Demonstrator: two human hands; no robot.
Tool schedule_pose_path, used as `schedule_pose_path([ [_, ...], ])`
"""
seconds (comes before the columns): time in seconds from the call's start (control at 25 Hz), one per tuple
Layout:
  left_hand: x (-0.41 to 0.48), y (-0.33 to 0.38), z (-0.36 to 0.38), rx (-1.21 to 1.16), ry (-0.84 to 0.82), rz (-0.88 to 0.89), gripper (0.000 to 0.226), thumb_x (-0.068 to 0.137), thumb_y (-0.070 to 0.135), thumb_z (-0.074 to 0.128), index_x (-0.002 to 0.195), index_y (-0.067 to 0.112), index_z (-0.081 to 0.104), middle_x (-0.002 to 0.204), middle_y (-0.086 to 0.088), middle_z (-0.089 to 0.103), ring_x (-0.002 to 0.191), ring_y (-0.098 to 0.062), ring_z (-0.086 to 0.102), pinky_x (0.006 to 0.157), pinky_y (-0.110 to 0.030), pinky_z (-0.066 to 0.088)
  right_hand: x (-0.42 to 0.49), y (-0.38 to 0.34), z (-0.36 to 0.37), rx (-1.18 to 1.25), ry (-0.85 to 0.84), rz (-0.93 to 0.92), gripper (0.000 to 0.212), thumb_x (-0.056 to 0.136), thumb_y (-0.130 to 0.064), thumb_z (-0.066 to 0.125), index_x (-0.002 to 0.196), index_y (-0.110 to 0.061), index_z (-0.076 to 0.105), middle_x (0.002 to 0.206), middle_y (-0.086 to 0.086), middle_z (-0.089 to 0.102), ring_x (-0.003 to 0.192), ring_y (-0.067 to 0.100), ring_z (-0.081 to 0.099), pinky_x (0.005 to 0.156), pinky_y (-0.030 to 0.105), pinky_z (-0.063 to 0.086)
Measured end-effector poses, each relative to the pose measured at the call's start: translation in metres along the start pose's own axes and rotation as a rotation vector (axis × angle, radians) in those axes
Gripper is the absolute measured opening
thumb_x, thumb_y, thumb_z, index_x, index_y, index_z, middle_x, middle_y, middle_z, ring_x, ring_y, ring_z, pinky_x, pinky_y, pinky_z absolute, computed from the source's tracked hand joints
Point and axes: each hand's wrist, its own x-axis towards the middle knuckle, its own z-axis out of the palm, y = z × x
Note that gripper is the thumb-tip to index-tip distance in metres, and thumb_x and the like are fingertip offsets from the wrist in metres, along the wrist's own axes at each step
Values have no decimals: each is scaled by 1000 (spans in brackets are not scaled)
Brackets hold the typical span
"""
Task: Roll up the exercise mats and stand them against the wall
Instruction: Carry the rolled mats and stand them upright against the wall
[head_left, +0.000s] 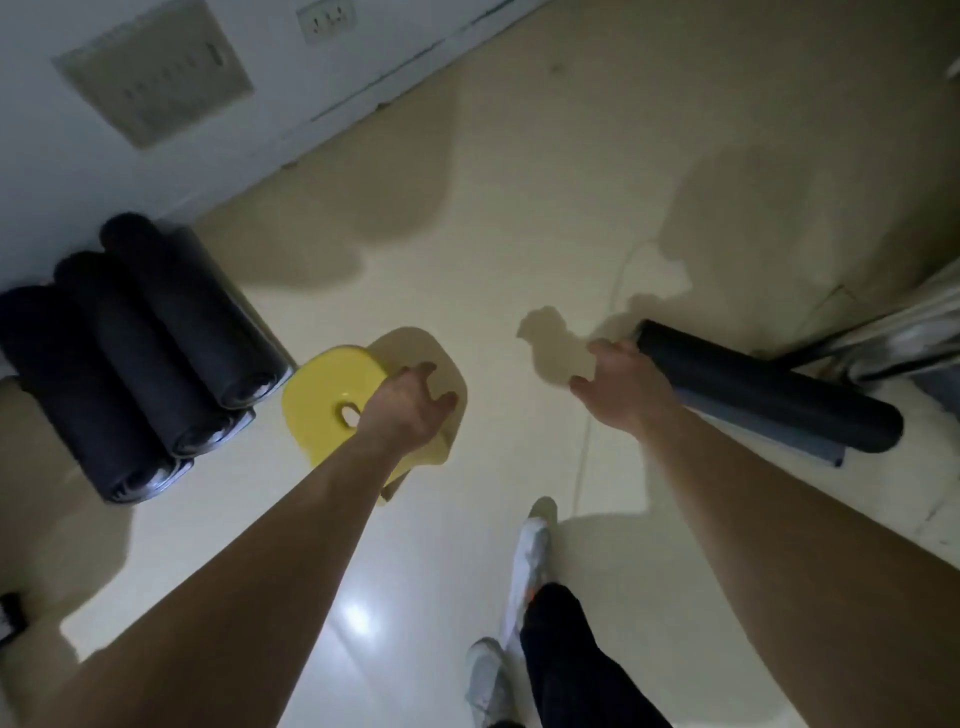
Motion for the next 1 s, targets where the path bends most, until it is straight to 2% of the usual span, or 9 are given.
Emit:
schedule_pose_path([
  [0.16, -33, 62, 96, 72, -153, 57, 63, 99, 40, 56, 155, 17, 37, 154, -10, 45, 140, -28, 44, 108, -34, 37, -62, 118, 26, 80, -47, 148, 64, 103, -44, 52, 158, -18, 34, 154, 13, 39, 137, 35, 48, 109, 46, 46],
  [0.28, -46, 114, 166, 159, -218, 111, 64, 98, 41, 57, 154, 18, 38, 154, -8, 45, 142, -25, 40, 113, -37, 34, -92, 220, 43, 84, -56, 240, 63, 103, -45, 52, 158, -20, 34, 151, 13, 40, 132, 34, 51, 105, 47, 50],
  [0.52, -34, 225, 294, 299, -288, 158, 64, 97, 41, 56, 154, 20, 37, 153, -6, 47, 139, -25, 45, 110, -37, 39, -96, 407, 65, 234, -65, 437, 64, 103, -42, 53, 159, -21, 32, 153, 13, 39, 135, 35, 49, 103, 46, 50],
  [0.68, 17, 295, 382, 343, -234, 195, 64, 98, 42, 56, 155, 21, 36, 151, -6, 48, 136, -26, 48, 107, -39, 42, -42, 505, 86, 288, -55, 431, 66, 102, -42, 53, 160, -19, 31, 153, 12, 40, 136, 36, 49, 104, 47, 48],
  [0.8, 82, 328, 447, 339, -153, 249, 63, 98, 42, 56, 154, 20, 37, 154, -6, 46, 136, -29, 48, 107, -42, 43, 28, 548, 112, 282, -12, 383, 68, 103, -43, 53, 161, -19, 28, 158, 11, 37, 139, 36, 45, 107, 48, 46],
  [0.92, 176, 348, 516, 408, -32, 394, 67, 97, 47, 57, 155, 22, 32, 158, -5, 39, 143, -30, 36, 113, -46, 37, 129, 581, 155, 197, 38, 305, 72, 103, -44, 54, 162, -17, 23, 166, 10, 24, 145, 36, 36, 111, 49, 43],
  [1.0, 247, 363, 553, 519, 109, 534, 71, 99, 51, 51, 158, 24, 23, 165, -4, 25, 152, -31, 18, 122, -50, 24, 206, 603, 175, 150, 174, 264, 73, 102, -45, 54, 163, -19, 21, 170, 7, 12, 150, 36, 26, 116, 51, 37],
])
